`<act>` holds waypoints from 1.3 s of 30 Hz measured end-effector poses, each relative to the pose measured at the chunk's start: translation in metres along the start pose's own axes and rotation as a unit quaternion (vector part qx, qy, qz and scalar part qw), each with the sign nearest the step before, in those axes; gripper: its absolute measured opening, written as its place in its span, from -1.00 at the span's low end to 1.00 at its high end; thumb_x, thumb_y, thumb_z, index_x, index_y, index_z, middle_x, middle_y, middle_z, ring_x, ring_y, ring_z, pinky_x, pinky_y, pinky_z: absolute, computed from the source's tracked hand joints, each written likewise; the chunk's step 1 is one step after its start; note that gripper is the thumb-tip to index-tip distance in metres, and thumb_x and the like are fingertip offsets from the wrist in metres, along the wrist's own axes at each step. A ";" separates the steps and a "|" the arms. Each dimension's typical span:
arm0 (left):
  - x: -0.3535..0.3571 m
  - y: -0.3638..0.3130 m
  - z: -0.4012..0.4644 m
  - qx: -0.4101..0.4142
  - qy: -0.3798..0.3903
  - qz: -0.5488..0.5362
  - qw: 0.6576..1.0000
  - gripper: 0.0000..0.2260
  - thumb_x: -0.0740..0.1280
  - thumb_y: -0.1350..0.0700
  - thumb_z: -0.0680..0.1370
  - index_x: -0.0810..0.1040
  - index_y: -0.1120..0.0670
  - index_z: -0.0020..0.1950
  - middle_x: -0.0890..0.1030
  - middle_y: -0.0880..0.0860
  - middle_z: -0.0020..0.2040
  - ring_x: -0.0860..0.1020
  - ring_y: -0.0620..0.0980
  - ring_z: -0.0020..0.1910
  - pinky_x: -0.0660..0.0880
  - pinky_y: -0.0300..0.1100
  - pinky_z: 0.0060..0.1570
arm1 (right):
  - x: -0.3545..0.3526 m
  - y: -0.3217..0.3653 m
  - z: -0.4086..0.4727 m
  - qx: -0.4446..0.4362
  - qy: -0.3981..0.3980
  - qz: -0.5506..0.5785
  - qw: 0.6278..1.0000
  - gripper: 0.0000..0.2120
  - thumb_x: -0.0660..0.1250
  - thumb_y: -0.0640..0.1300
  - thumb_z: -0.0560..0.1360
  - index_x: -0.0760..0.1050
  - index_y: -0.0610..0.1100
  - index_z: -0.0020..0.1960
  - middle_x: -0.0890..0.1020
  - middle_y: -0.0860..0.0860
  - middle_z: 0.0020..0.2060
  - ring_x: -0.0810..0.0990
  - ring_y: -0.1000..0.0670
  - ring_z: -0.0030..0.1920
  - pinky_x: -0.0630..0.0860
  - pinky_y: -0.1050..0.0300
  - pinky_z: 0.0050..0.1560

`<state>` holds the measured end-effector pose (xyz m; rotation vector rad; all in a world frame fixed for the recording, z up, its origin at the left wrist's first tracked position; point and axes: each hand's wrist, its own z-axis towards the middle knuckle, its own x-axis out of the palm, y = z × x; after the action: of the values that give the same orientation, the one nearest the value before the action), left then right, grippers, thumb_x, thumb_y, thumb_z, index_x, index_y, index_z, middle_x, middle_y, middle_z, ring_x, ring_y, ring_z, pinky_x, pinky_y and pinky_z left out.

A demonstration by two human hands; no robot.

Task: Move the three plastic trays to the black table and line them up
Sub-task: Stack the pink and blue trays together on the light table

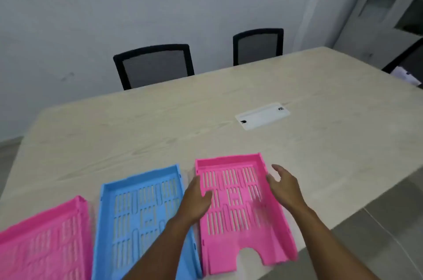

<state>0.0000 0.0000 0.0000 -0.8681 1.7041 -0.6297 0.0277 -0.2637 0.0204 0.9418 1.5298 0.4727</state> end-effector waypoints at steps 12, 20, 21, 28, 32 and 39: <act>0.037 0.013 -0.010 -0.176 0.028 -0.146 0.973 -0.34 0.30 0.05 0.60 0.07 0.09 0.62 0.29 0.16 0.58 0.32 0.16 0.51 0.28 0.12 0.49 | 0.018 -0.071 -0.018 0.075 0.062 0.003 0.995 -0.72 0.12 -0.29 0.63 0.57 -0.12 0.16 0.68 -0.01 -0.14 0.64 -0.03 -0.15 0.53 0.19 -0.23; -0.004 -0.018 -0.005 -0.060 -0.085 -0.260 0.960 -0.37 0.35 0.05 0.60 0.16 0.01 0.61 0.28 -0.02 0.57 0.26 0.01 0.55 0.21 -0.01 0.52 | -0.014 0.006 0.004 -0.013 0.036 0.017 0.999 -0.62 0.12 -0.30 0.62 0.56 -0.05 0.30 0.67 -0.01 -0.02 0.64 -0.08 -0.02 0.54 0.06 -0.04; -0.017 -0.014 -0.006 -0.056 -0.103 -0.262 0.958 -0.36 0.35 0.04 0.60 0.15 0.02 0.62 0.26 0.01 0.59 0.25 0.00 0.55 0.19 0.02 0.53 | -0.008 0.019 0.003 -0.024 0.040 0.025 0.999 -0.61 0.12 -0.29 0.62 0.55 -0.03 0.31 0.67 0.00 -0.01 0.65 -0.05 -0.03 0.55 0.07 -0.05; -0.112 0.077 -0.066 -0.111 -0.224 -0.218 0.944 -0.38 0.38 0.10 0.58 0.21 0.11 0.59 0.30 0.09 0.57 0.27 -0.16 0.42 0.15 -0.24 0.36 | 0.099 0.082 -0.057 -0.083 0.102 0.076 0.988 -0.57 0.11 -0.32 0.60 0.55 0.02 0.31 0.67 0.11 0.02 0.56 0.37 -0.07 0.45 0.46 -0.14; -0.139 0.131 -0.111 -0.149 -0.240 -0.190 0.940 -0.34 0.39 0.07 0.58 0.16 0.06 0.61 0.22 0.11 0.61 0.22 0.05 0.56 0.16 -0.04 0.48 | 0.160 0.089 -0.099 -0.092 0.142 0.070 0.983 -0.60 0.12 -0.37 0.59 0.57 -0.06 0.26 0.66 0.16 -0.07 0.60 0.42 -0.14 0.46 0.57 -0.21; -0.129 0.164 -0.139 -0.185 -0.214 -0.154 0.947 -0.31 0.36 -0.05 0.58 0.08 -0.07 0.62 0.19 0.12 0.62 0.28 0.21 0.53 0.25 0.23 0.43 | 0.186 0.080 -0.123 -0.076 0.161 0.042 0.983 -0.66 0.11 -0.37 0.60 0.58 -0.10 0.16 0.68 0.06 -0.12 0.67 0.12 -0.11 0.65 0.15 -0.09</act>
<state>-0.1511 0.1994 -0.0120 -1.4448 1.3143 -0.2896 -0.0582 -0.0447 -0.0107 0.8410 1.7183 0.8232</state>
